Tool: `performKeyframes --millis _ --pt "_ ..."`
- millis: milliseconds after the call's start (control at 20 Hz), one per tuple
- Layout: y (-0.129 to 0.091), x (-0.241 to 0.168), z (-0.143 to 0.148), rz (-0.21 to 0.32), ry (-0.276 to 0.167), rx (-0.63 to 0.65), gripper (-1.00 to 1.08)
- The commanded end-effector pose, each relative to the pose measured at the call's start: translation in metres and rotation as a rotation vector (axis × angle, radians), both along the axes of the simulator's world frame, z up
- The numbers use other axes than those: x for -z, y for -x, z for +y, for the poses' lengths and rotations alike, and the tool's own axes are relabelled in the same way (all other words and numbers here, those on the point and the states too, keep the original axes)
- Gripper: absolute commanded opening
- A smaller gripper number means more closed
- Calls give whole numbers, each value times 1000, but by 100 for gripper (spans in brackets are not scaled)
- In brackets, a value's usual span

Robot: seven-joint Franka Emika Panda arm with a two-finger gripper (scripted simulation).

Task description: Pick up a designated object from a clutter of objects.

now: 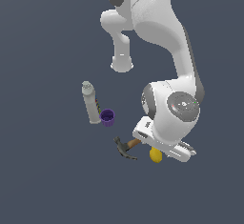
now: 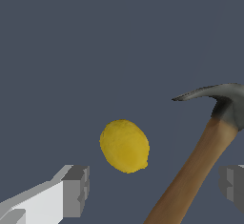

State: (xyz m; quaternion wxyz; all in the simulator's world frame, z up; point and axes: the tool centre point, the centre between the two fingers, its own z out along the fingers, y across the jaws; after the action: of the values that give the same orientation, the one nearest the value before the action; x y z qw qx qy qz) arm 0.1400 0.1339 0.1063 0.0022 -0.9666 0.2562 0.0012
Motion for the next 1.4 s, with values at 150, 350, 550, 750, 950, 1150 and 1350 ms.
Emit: performKeyframes --millis 150,350,550,750,950,1150,1350 --pt "-4 22 13 -1 4 43 100" --pt "-5 28 17 -1 5 54 100" --pt "-4 29 17 0 5 50 100" --pt "-4 42 17 0 5 52 100" --pt "-3 65 17 -1 5 53 100" --pt "-3 78 17 -1 5 54 100" --pt "-5 78 17 -1 5 54 100"
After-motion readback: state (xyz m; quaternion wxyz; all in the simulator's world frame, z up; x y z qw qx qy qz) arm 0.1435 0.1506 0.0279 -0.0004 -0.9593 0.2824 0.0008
